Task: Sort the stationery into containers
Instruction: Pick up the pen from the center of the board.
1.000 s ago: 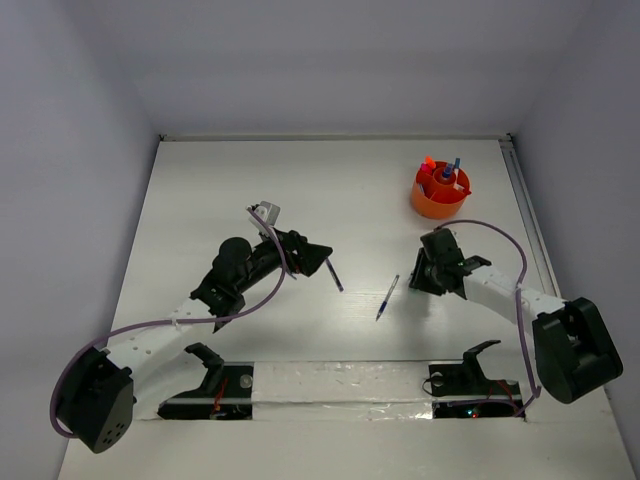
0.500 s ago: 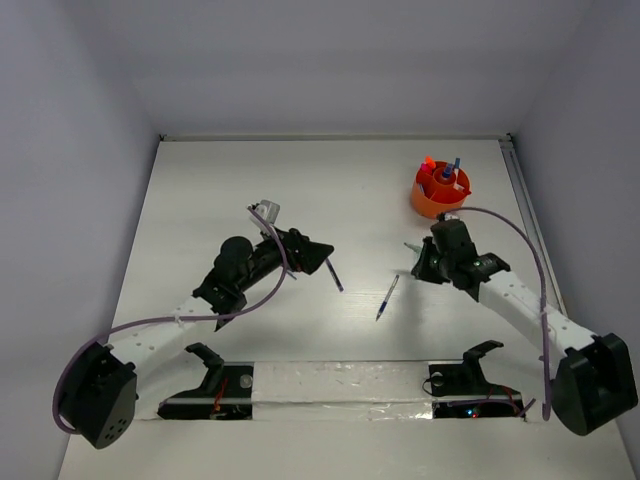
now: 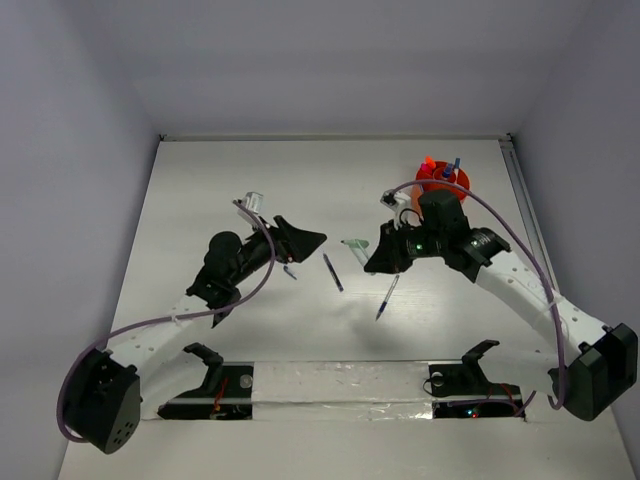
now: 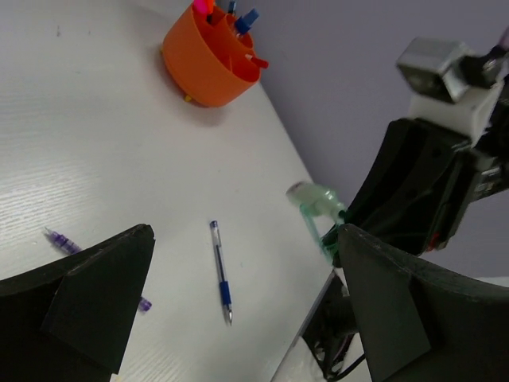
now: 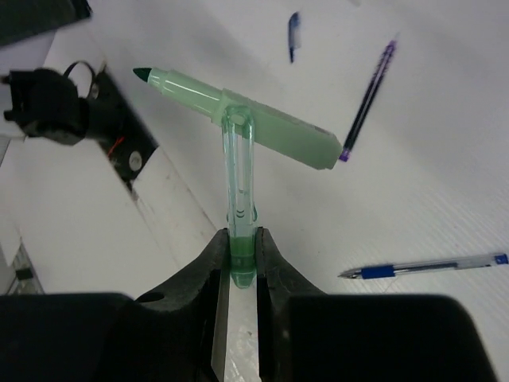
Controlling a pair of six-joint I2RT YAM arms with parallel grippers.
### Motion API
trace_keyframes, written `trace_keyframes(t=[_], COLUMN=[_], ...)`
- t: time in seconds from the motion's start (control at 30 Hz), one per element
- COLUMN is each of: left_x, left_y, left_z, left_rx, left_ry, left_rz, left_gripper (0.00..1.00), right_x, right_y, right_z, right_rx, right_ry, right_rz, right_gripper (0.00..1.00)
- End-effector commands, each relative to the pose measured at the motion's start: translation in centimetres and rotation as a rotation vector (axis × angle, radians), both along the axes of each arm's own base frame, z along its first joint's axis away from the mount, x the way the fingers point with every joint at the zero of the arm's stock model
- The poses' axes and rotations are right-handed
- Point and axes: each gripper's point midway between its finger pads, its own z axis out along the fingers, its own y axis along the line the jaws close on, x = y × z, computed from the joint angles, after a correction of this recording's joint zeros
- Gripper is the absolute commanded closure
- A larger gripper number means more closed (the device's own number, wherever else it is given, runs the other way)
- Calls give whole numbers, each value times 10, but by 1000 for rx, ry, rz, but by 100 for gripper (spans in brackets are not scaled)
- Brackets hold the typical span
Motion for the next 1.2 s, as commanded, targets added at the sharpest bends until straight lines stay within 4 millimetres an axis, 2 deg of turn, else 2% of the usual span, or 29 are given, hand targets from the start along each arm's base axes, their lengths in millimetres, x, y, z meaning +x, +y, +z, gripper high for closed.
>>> trace_keyframes(t=[0.0, 0.13, 0.17, 0.23, 0.27, 0.37, 0.43, 0.57, 0.6, 0.63, 0.67, 0.7, 0.77, 0.83, 0.87, 0.93, 0.97, 1.03, 1.17], left_x=[-14, -24, -25, -28, -29, -24, -19, -18, -20, -20, -20, -22, -21, -26, -25, -34, -35, -41, -43], left_y=[2, 2, 0, -6, -8, -18, -17, -9, -7, -6, -4, -2, 3, 4, 4, 4, 3, 4, -4], left_z=[55, 62, 66, 63, 69, 62, 64, 58, 58, 58, 55, 60, 56, 62, 56, 75, 74, 89, 93], left_rx=[-134, -177, -192, -220, -246, -265, -265, -268, -270, -268, -256, -257, -213, -179, -139, -106, -70, -21, 26], left_ry=[-111, -138, -153, -116, -132, -66, -80, -128, -140, -147, -164, -189, -237, -298, -291, -407, -414, -495, -536], left_rz=[-46, -78, -92, -137, -151, -192, -182, -132, -129, -120, -111, -106, -75, -44, -29, 11, 27, 83, 86], left_gripper=[1, 1, 1, 1, 1, 3, 4, 8, 9, 15, 16, 17, 23, 26, 27, 28, 28, 28, 28], right_x=[-27, -40, -49, -59, -65, -86, -94, -93, -93, -88, -85, -84, -74, -71, -66, -65, -64, -61, -58], right_y=[11, 15, 17, 23, 26, 31, 29, 32, 34, 37, 40, 42, 47, 49, 52, 53, 53, 54, 55], right_z=[8, 18, 25, 33, 43, 57, 70, 103, 110, 113, 122, 127, 135, 142, 148, 152, 160, 161, 159], right_rx=[89, 153, 194, 249, 303, 398, 443, 537, 555, 567, 597, 615, 655, 685, 717, 750, 787, 817, 836], right_ry=[-14, -31, -20, -28, -51, -68, -82, -160, -98, -76, -97, -33, -42, 8, -12, 66, 48, 109, 158], right_rz=[190, 271, 316, 372, 424, 543, 565, 553, 523, 507, 509, 486, 456, 425, 408, 389, 387, 364, 339], right_gripper=[100, 100, 100, 100, 100, 100, 100, 100, 100, 100, 100, 100, 100, 100, 100, 100, 100, 100, 100])
